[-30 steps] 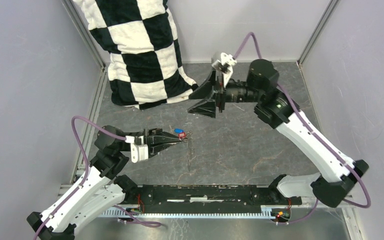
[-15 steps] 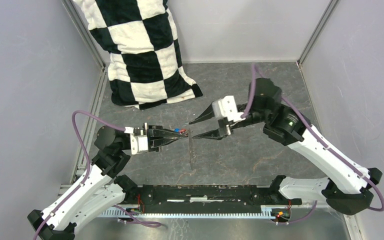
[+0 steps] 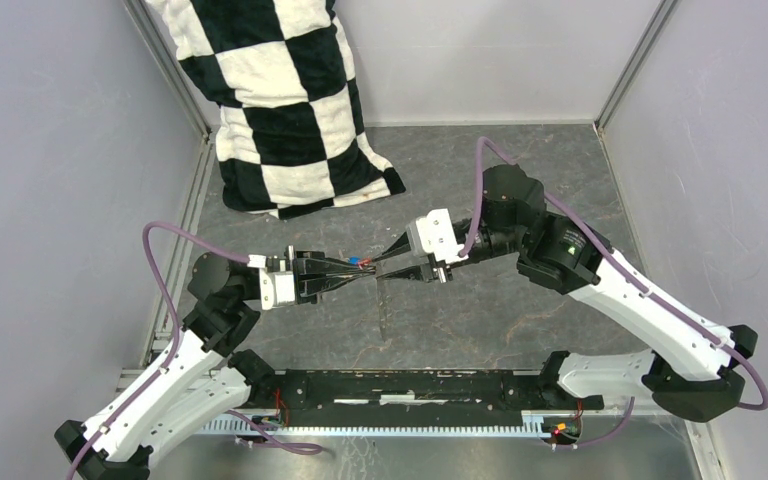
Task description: Put the keys on the keyring
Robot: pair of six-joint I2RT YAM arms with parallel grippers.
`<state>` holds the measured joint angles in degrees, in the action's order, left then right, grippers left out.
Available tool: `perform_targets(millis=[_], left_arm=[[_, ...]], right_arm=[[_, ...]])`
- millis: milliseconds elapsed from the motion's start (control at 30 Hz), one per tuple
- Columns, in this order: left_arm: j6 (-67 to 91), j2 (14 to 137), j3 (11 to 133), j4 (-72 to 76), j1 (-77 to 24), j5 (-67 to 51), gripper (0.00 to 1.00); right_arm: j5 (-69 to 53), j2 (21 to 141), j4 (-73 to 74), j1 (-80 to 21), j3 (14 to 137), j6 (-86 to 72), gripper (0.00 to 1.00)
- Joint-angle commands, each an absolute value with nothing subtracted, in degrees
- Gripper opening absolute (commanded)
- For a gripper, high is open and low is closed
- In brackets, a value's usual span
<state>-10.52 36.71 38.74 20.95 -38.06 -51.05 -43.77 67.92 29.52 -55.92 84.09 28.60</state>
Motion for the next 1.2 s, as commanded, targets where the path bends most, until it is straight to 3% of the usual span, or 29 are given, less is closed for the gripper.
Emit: perform_targets(millis=[0,300,567,633,900,1167], left_arm=[[-10.3,36.1,39.9,22.7,-38.3,-50.3,0.02],[-10.7,36.4,40.3,22.5,-38.2,-50.4,0.02],[-12.0,36.5,40.5,20.1,-38.2,-50.9,0.02],[-14.1,36.9,41.1,17.4,-38.3,-51.3,0.04],[-26.5,35.8,42.5,-1.1,-38.2,-48.1,0.31],[-29.3,31.3,42.1,-8.1,-38.2,-44.3,0.32]], right_arm=[[-42.6,68.5,29.7,-56.5,87.0,29.1,0.33],[-41.2,69.7,31.9,-56.7,88.2,29.2,0.27],[-37.3,69.5,31.3,-56.7,88.6,27.7,0.0],[-35.9,69.0,30.6,-56.7,87.9,26.7,0.0],[-29.8,66.7,31.1,-56.6,84.9,23.8,0.0],[-29.7,67.1,33.8,-56.3,85.7,22.0,0.0]])
